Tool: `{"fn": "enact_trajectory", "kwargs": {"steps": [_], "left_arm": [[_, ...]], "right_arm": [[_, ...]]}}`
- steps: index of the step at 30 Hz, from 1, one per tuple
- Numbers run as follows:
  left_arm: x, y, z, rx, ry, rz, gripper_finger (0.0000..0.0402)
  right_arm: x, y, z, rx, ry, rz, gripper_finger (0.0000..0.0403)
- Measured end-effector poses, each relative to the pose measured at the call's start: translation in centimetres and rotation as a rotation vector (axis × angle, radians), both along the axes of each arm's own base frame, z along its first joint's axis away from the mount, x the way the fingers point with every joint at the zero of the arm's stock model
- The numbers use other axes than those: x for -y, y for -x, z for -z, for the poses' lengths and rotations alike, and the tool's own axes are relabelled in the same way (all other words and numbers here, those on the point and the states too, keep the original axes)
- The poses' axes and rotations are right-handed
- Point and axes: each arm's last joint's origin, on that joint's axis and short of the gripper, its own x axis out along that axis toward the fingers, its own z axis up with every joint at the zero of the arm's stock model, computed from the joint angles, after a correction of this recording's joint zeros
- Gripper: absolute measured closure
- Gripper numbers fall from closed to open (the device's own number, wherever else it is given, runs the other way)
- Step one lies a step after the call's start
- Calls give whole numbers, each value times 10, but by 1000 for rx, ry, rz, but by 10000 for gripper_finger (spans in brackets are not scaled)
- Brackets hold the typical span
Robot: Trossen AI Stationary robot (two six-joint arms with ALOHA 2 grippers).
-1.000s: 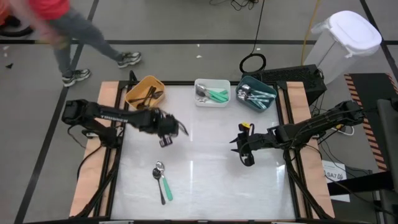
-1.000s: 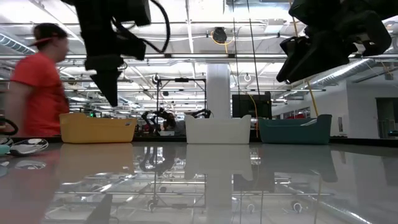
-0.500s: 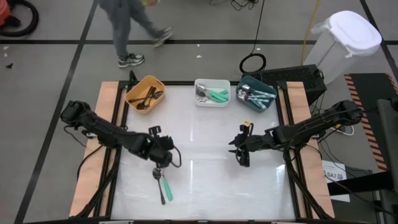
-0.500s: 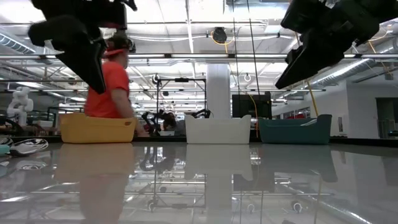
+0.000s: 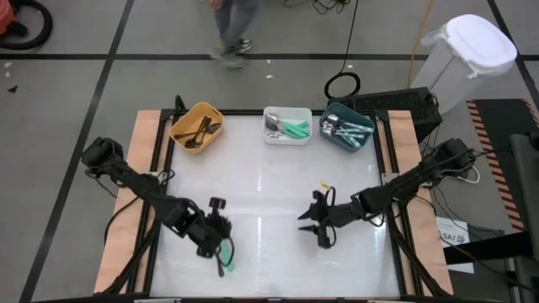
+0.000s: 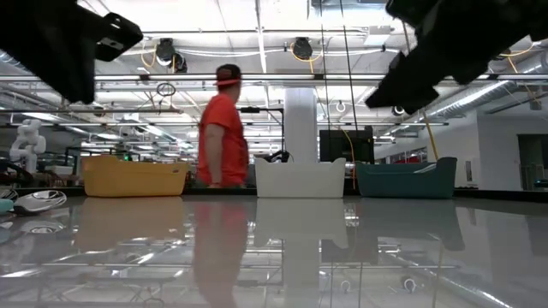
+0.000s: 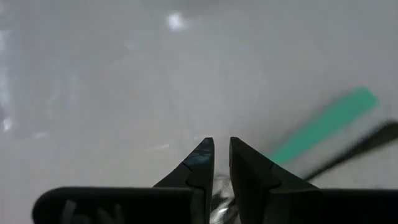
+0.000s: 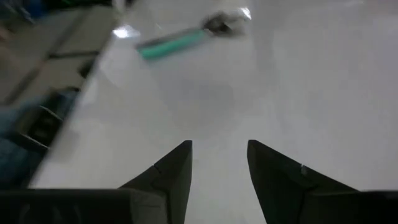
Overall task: Sort silverware by color (type)
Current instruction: Put the blue spoon into the white bin
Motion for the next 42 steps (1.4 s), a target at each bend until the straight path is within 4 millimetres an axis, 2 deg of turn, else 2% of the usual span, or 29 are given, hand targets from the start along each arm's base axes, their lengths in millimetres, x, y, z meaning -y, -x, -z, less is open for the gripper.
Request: {"fn": "enact_trajectory", "kwargs": {"steps": [6,11,17,21,24,31,42], "left_arm": [[20,1,20,-84,-45,242,348],[34,-3,36,-129,-98,320,336],[47,-4,35,-97,-118,378,271],[53,0,42,-127,-158,441,222],[56,-2,51,-138,-186,493,206],[55,-5,72,-208,-272,502,221],[50,-10,76,-240,-279,536,281]], "right_arm": [[-27,-5,1,138,-75,-73,255],[-43,-6,5,204,-134,-81,255],[-57,-3,14,213,-147,22,255],[-70,-5,17,217,-149,34,255],[-81,-10,18,220,-140,33,255],[-109,-29,17,235,-121,-10,255],[-138,-49,23,228,-109,-36,255]]}}
